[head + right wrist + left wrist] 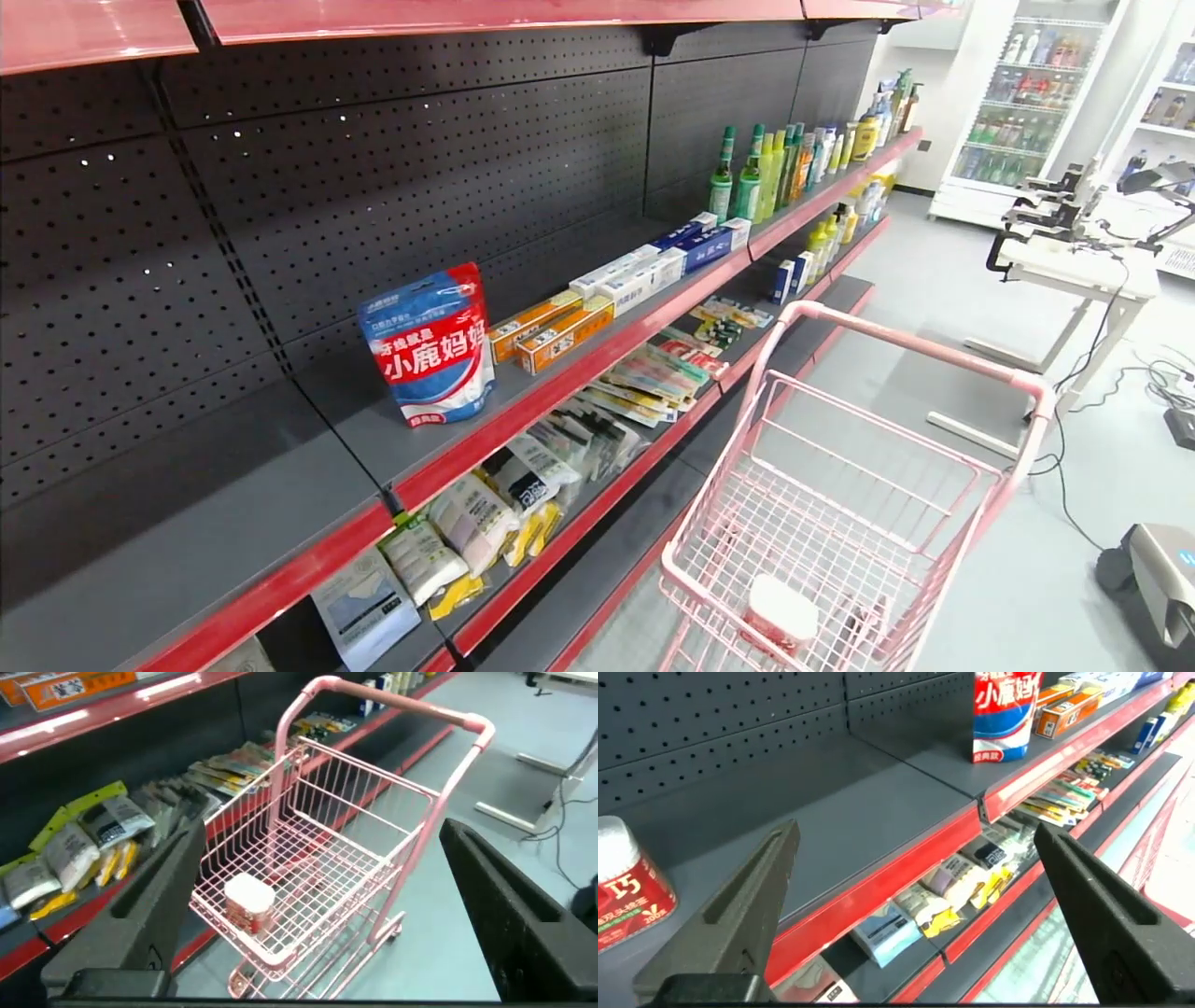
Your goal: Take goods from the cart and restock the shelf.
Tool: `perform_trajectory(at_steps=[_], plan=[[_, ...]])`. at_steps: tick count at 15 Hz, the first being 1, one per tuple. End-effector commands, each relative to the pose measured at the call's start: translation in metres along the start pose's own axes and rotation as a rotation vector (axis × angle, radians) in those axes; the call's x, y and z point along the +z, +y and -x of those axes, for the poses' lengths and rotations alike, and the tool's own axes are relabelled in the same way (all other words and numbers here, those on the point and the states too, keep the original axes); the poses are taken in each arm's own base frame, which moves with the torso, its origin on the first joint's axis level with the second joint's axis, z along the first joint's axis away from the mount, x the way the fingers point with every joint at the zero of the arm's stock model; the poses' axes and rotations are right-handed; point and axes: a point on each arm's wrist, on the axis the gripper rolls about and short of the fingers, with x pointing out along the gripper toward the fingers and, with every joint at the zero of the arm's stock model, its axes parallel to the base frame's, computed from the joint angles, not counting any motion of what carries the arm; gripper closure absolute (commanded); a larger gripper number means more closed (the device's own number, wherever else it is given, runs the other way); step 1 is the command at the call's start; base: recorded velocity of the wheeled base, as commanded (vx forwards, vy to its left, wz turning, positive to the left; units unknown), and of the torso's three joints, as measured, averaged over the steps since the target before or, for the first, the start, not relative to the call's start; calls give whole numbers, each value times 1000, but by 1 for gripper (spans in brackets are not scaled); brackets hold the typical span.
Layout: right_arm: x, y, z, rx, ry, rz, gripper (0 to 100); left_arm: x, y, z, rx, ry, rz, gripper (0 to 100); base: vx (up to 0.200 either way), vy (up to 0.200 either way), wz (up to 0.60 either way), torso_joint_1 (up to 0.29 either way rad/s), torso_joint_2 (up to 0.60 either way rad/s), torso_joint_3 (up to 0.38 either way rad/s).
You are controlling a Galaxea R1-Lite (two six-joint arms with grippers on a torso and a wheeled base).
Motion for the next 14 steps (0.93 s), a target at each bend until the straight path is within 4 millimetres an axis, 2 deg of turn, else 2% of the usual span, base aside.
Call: perform_trajectory(at_steps=[1,2,3,5,6,7,8,9,10,11,14], plan=[[154,3,-42,26,-14,-243,0,0,0,0,1,0,0,0,0,0,0,0,0,0],[172,2,-76,-20,61,-248,0,0,0,0,1,1,0,0,0,0,0,0,0,0],[163,-1,-94,-87,141,-207,0,0,0,0,1,0,0,0,0,0,0,0,0,0],[108,-16,-160,-183,482,-184,0,0,0,0,1,1,-1,0,0,0,0,0,0,0],[108,-16,-160,-183,482,-184,0,0,0,0,1,1,-1,0,0,0,0,0,0,0],[60,-19,-208,-153,758,-139,0,0,0,0,-2,0,-6,0,0,0,0,0,0,0],[31,-21,-230,-104,902,-79,0,0,0,0,-2,0,-6,0,0,0,0,0,0,0],[13,-21,-243,-67,978,-24,0,0,0,0,-2,0,-6,0,0,0,0,0,0,0],[1,-22,-257,-27,995,33,0,0,0,0,-4,0,-6,0,0,0,0,0,0,0],[-19,-23,-276,53,1005,114,0,0,0,0,-4,1,-6,0,0,0,0,0,0,0],[-56,-25,-293,181,1080,277,0,0,0,0,-4,1,-6,0,0,0,0,0,0,0]])
